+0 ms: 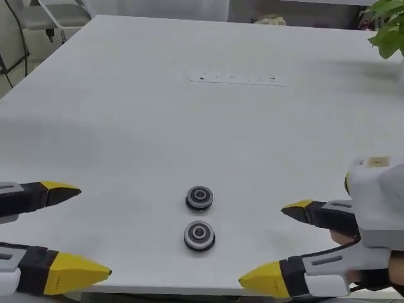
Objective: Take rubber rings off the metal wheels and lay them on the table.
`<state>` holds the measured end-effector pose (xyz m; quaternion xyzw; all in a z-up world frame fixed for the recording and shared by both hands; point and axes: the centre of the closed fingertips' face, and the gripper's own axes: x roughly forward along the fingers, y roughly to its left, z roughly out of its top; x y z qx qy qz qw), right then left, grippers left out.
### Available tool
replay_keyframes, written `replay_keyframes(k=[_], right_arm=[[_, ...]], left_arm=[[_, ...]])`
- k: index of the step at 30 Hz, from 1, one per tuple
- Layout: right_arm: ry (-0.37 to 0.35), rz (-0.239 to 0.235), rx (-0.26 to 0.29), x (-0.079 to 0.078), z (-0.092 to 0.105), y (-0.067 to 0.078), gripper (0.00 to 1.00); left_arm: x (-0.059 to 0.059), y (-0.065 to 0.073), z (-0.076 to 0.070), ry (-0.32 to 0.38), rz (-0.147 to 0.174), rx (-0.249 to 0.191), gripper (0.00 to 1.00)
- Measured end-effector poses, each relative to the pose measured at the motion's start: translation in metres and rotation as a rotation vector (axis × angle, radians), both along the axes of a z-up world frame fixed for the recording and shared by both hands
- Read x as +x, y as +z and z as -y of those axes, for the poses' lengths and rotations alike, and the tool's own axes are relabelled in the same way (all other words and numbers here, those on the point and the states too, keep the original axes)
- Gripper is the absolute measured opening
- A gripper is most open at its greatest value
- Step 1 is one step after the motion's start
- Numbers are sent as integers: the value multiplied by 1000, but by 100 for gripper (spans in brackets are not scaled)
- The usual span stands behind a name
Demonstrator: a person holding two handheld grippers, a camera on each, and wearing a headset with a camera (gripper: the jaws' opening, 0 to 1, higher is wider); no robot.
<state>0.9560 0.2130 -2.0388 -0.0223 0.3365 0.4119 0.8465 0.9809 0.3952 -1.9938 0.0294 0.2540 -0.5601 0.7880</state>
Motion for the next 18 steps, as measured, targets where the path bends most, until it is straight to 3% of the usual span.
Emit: replay_keyframes(k=[3, 7, 9, 14, 18], right_arm=[[-9, 6, 36, 3, -1, 13, 90], [-5, 29, 34, 10, 4, 26, 85], [14, 42, 8, 13, 7, 31, 86], [50, 77, -26, 15, 4, 48, 83], [97, 96, -25, 12, -4, 58, 79]], left_arm=[[5, 3, -2, 2, 35, 9, 90], [6, 11, -3, -3, 45, 9, 86], [4, 14, -1, -11, 54, 5, 86], [1, 17, -2, -38, 117, 77, 88], [-4, 25, 7, -94, 143, 95, 89]])
